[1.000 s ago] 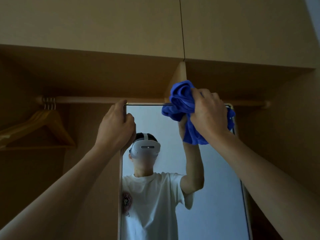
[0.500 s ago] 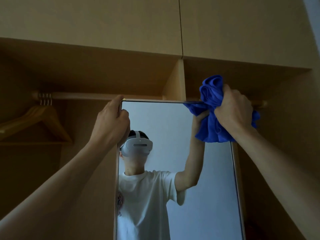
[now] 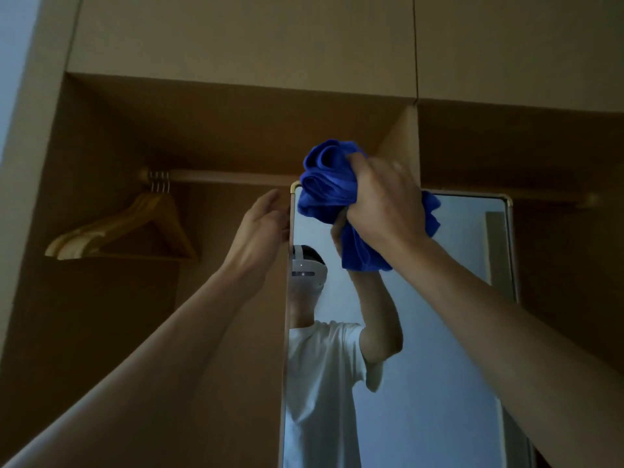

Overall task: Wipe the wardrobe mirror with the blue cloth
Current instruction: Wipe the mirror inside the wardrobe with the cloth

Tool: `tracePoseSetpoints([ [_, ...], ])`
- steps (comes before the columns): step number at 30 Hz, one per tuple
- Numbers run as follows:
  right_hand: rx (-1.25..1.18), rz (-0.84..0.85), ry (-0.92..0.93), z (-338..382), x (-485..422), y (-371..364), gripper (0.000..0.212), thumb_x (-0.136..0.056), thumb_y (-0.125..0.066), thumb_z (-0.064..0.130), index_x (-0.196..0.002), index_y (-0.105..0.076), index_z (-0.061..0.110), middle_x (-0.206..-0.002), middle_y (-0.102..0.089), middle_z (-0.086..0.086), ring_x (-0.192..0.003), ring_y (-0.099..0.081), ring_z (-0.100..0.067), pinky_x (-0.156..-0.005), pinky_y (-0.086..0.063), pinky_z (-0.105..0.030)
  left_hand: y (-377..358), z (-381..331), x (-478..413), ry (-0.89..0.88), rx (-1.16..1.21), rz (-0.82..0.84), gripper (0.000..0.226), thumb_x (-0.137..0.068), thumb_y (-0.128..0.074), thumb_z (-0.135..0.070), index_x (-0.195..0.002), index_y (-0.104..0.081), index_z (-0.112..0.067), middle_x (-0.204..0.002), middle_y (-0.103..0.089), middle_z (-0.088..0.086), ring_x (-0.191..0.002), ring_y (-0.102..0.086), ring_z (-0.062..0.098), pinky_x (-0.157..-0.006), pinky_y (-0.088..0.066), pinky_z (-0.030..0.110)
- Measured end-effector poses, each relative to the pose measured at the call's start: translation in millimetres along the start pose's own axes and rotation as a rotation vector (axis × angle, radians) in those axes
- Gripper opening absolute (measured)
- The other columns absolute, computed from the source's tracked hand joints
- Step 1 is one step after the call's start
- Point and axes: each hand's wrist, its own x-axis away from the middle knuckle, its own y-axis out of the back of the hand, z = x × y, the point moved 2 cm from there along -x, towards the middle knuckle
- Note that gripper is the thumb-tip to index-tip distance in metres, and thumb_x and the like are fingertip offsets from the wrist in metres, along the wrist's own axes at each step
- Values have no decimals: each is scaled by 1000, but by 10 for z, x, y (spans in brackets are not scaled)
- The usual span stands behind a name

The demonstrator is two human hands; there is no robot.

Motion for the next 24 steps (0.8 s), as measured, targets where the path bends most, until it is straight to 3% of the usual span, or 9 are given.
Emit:
tracePoseSetpoints([
  [2, -40, 26, 49, 177, -103, -58, 41, -82, -64, 3, -122, -58, 13, -96, -64, -9, -93, -59, -32, -77, -48, -41, 39, 25, 43, 44, 70, -5, 54, -102, -47, -13, -155, -36, -17, -114, -72, -8, -98, -74, 8, -84, -56, 26],
  [5, -75, 67, 122, 324, -198, -104, 43, -82, -64, 4, -123, -58, 15, -98, -65, -9, -94, -57, -35, -77, -44, -42, 85, 53, 100, 110, 154, -37, 45, -104, -47, -21, -149, -46, -15, -122, -72, 0, -111, -70, 17, -98, -55, 38],
  [7, -70, 88, 168, 357, -204, -119, 41, -83, -64, 4, -122, -59, 16, -99, -65, -9, -96, -56, -35, -77, -41, -41, 105, 80, 134, 164, 200, -61, 41, -108, -40, -31, -143, -52, -14, -123, -71, 3, -116, -67, 21, -96, -56, 39],
  [11, -83, 116, 238, 359, -140, -91, 49, -82, -63, 1, -128, -60, 17, -111, -67, -8, -103, -54, -36, -85, -44, -46, 136, 115, 180, 219, 284, -71, 59, -107, -26, -58, -131, -60, -16, -117, -75, 5, -110, -70, 22, -84, -56, 36],
  [14, -73, 131, 298, 389, -64, -71, 51, -81, -63, -1, -129, -61, 18, -118, -67, -5, -105, -53, -34, -89, -42, -44, 155, 113, 164, 224, 333, -73, 72, -103, -17, -67, -123, -67, -19, -113, -78, 5, -108, -73, 22, -88, -56, 39],
  [18, -76, 186, 376, 481, 203, -71, 47, -71, -69, -1, -114, -66, 16, -109, -69, -4, -97, -56, -33, -87, -46, -47, 199, 102, 145, 245, 402, -29, 85, -97, -13, -76, -109, -75, -19, -114, -77, 11, -107, -74, 26, -93, -58, 45],
  [21, -106, 218, 399, 506, 580, -119, 37, -70, -75, 3, -104, -65, 16, -100, -68, -3, -90, -59, -30, -84, -50, -48, 222, 70, 141, 288, 352, -18, 89, -93, -16, -81, -129, -64, -14, -120, -73, 10, -112, -71, 29, -91, -57, 44],
  [24, -91, 320, 477, 487, 974, -188, 33, -79, -72, 12, -110, -64, 21, -109, -67, 2, -97, -59, -25, -89, -49, -43, 200, 72, 115, 301, 254, -20, 86, -95, -19, -79, -143, -54, -16, -120, -69, 5, -115, -66, 26, -94, -53, 44],
])
